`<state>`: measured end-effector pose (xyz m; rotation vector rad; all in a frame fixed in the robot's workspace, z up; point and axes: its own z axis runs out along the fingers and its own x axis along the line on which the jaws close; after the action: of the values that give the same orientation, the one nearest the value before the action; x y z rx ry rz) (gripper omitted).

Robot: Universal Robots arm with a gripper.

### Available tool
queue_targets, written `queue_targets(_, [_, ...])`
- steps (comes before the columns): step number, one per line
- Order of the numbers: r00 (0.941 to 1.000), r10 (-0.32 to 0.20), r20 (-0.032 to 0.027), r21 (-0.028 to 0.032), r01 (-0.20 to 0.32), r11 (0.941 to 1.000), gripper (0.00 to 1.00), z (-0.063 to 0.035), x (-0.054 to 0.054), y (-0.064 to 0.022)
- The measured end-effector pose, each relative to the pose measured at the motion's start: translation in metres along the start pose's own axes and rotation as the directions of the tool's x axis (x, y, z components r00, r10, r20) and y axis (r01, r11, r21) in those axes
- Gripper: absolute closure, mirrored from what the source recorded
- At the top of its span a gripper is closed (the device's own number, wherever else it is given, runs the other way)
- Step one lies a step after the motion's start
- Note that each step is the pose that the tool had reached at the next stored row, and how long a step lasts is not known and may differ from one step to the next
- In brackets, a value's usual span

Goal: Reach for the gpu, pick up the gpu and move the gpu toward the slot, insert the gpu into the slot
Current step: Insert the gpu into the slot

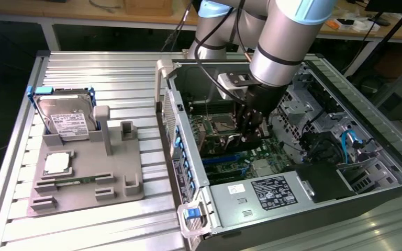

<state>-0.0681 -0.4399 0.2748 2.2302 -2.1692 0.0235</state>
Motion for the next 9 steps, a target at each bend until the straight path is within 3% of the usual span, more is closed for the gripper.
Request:
queue_targets(2, [1.0, 0.0, -0.0003, 0.006, 0.0, 1.0, 0.73, 0.0002, 0.0, 0.0])
queue_targets(4, [1.0, 0.0, -0.0003, 0.0074, 0.0, 1.0, 0.73, 0.0005, 0.0, 0.0002])
queue_targets(6, [1.0, 0.0, -0.0005, 0.0139, 0.0, 0.9999, 0.73, 0.0011, -0.0001, 0.0007])
queue_targets(9, [1.0, 0.0, -0.0005, 0.0143, 0.0, 0.9999, 0.73, 0.0008, -0.0001, 0.0009])
